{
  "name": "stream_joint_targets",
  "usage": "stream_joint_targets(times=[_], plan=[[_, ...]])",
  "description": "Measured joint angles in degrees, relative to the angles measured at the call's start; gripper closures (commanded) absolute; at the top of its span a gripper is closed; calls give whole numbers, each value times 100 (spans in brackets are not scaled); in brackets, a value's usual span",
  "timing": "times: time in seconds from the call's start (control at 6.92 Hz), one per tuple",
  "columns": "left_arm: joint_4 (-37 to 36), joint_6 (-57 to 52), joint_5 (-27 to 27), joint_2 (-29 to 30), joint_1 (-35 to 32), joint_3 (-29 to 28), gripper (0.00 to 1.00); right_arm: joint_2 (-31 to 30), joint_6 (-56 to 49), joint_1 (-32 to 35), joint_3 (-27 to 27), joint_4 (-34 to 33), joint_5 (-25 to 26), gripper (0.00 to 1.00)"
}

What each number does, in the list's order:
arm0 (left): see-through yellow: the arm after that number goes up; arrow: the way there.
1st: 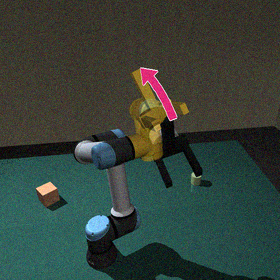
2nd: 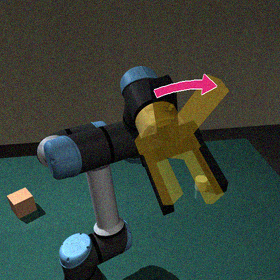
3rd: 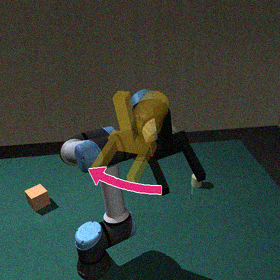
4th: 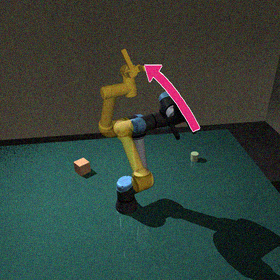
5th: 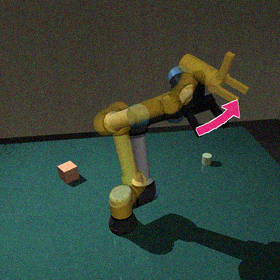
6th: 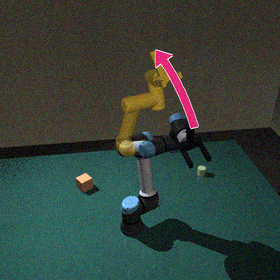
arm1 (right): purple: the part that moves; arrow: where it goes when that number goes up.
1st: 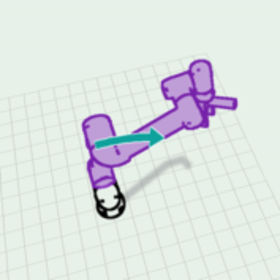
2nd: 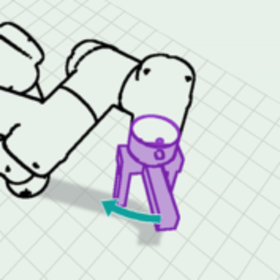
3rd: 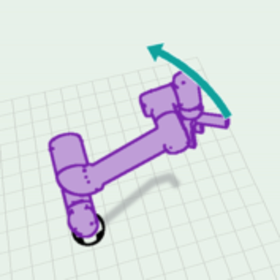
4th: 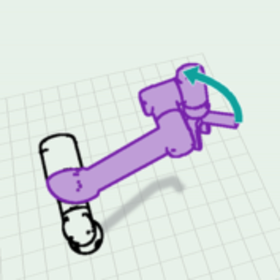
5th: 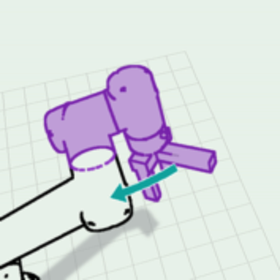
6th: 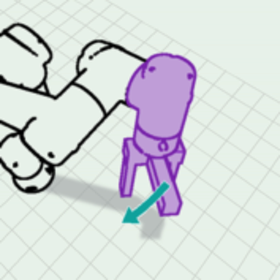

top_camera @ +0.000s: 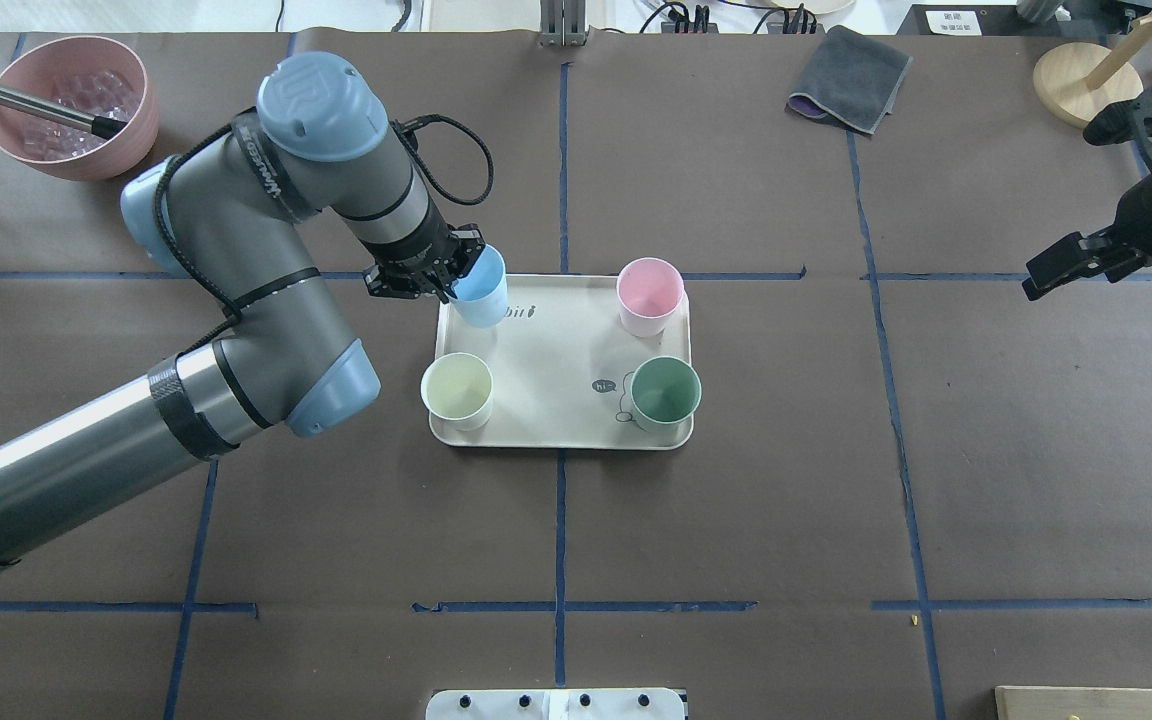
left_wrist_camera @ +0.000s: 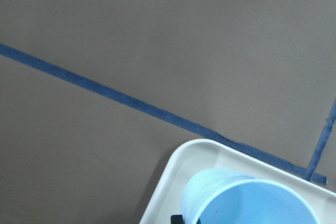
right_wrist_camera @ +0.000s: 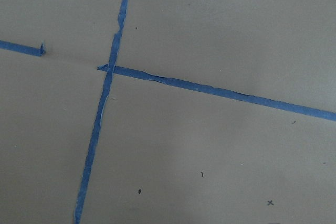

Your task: Place all cups on tray

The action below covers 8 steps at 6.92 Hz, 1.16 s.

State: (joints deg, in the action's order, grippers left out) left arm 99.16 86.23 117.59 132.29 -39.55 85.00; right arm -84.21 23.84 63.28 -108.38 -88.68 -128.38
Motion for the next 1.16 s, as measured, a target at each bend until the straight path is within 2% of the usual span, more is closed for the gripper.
stream_joint_targets(times=[0.14,0.29,0.43,0.72,0.87,1.16], plan=[[-2,37,-168,16,119,-28,71,0,4,0,-4,0,-2,1],[-2,37,-268,12,166,-56,14,-1,5,0,-6,2,-2,1],[-2,17,-323,3,179,-69,0,-5,6,0,-6,6,-3,1],[-73,-153,-266,-57,85,33,0,-11,-15,5,0,10,-5,1],[-246,-541,-39,-247,-119,286,0,-43,-56,31,-3,21,-5,1],[-886,-2258,480,-1084,-852,1185,0,-308,-676,339,-10,23,-40,1]])
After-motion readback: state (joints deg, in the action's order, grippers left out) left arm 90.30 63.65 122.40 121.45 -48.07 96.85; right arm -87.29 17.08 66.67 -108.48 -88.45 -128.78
